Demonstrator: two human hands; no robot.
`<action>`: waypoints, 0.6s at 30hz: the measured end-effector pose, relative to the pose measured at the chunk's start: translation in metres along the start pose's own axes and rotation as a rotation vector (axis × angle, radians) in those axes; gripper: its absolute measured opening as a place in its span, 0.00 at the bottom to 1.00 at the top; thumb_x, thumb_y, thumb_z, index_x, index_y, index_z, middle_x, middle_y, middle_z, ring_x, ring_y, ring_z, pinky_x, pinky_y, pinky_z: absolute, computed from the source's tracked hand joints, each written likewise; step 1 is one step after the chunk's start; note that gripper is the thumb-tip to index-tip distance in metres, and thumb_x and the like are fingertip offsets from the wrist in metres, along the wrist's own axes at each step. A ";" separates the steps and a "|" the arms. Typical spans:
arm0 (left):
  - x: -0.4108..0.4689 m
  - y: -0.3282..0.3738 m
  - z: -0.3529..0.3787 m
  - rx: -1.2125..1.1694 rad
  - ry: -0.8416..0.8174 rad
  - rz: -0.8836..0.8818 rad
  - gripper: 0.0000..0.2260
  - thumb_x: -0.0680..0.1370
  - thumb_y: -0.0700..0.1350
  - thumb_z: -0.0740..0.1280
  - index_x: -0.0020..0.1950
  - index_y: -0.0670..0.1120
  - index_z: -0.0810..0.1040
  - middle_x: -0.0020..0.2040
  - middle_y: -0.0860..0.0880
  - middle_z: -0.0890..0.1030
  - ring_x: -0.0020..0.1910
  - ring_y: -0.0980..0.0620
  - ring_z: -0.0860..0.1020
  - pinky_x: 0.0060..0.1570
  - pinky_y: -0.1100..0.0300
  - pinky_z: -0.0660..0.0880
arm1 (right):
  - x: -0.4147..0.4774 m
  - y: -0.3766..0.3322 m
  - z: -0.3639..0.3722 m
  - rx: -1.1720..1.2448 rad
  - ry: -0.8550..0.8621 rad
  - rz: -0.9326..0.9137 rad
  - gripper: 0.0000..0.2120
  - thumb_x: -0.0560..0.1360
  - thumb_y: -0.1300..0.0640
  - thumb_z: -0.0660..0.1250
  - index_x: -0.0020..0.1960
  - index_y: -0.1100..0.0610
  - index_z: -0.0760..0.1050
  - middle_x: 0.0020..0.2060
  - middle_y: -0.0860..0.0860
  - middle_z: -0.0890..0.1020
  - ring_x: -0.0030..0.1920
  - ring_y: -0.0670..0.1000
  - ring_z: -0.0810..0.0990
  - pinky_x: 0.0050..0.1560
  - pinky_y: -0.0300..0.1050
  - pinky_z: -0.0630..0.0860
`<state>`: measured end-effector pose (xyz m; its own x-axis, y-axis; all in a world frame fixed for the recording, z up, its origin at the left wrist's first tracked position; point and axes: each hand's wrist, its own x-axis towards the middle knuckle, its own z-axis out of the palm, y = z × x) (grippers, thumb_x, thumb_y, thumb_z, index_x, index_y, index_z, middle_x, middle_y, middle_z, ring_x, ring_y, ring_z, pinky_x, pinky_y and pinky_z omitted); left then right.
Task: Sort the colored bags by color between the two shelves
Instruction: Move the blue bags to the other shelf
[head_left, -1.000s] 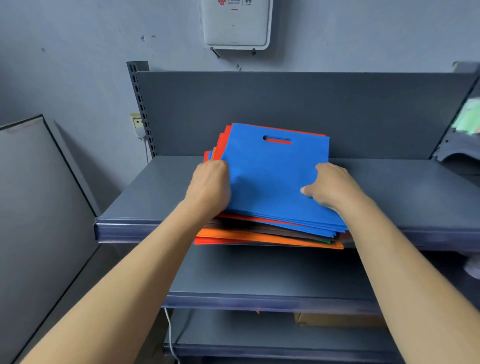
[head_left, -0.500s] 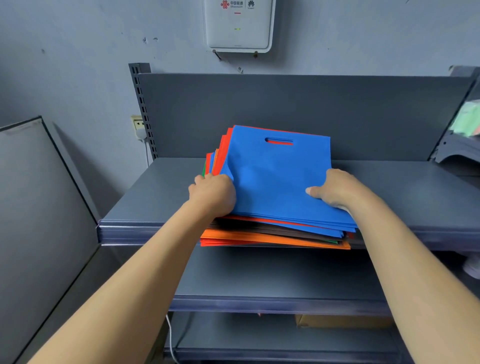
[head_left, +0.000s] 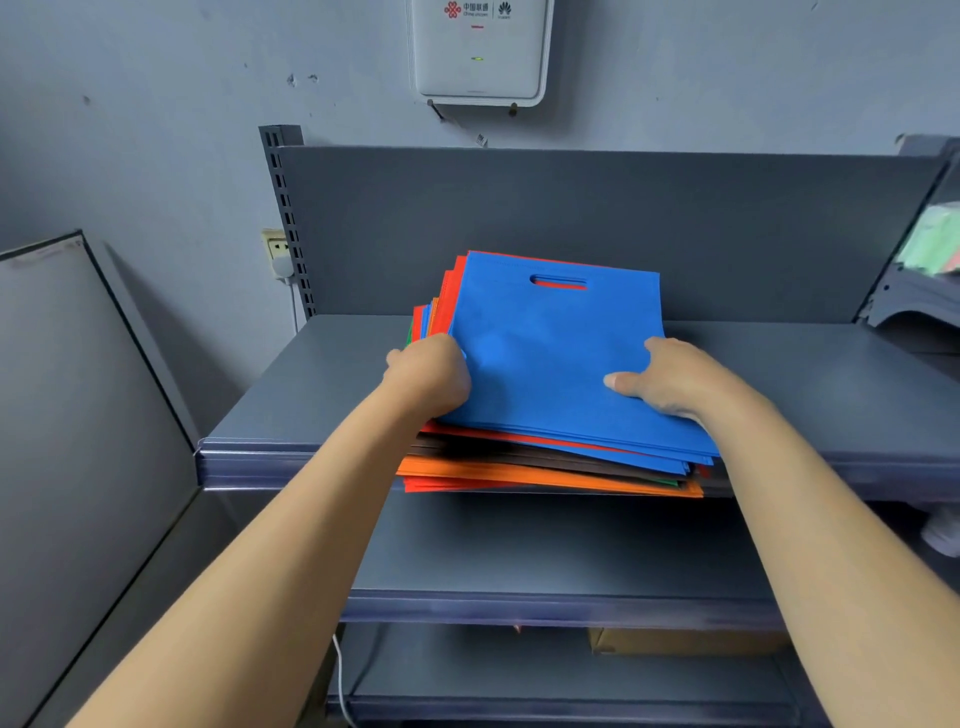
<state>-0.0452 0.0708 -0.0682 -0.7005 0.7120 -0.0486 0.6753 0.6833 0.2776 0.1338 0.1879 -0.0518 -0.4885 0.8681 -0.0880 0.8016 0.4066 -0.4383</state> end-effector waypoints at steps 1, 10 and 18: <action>0.004 -0.002 -0.003 -0.038 0.010 -0.007 0.15 0.78 0.38 0.59 0.64 0.42 0.74 0.62 0.43 0.76 0.61 0.42 0.73 0.59 0.54 0.68 | 0.000 0.000 0.000 0.002 -0.002 -0.003 0.29 0.77 0.46 0.63 0.69 0.64 0.64 0.69 0.58 0.69 0.68 0.57 0.69 0.66 0.52 0.67; 0.002 0.005 -0.006 -0.221 0.102 -0.004 0.04 0.74 0.33 0.61 0.44 0.39 0.75 0.43 0.40 0.75 0.40 0.41 0.75 0.35 0.58 0.70 | 0.000 0.003 -0.001 0.042 0.036 -0.026 0.29 0.77 0.48 0.66 0.69 0.63 0.63 0.69 0.57 0.69 0.67 0.57 0.69 0.65 0.52 0.68; -0.028 0.025 0.008 0.248 0.324 0.321 0.09 0.72 0.31 0.57 0.46 0.40 0.74 0.50 0.40 0.79 0.49 0.36 0.76 0.38 0.54 0.66 | 0.003 0.010 -0.003 0.126 0.047 -0.010 0.30 0.75 0.49 0.68 0.69 0.64 0.64 0.68 0.57 0.68 0.66 0.57 0.70 0.64 0.52 0.68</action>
<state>-0.0068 0.0690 -0.0676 -0.4579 0.8322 0.3126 0.8748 0.4845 -0.0084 0.1408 0.1954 -0.0538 -0.4771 0.8779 -0.0422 0.7459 0.3791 -0.5477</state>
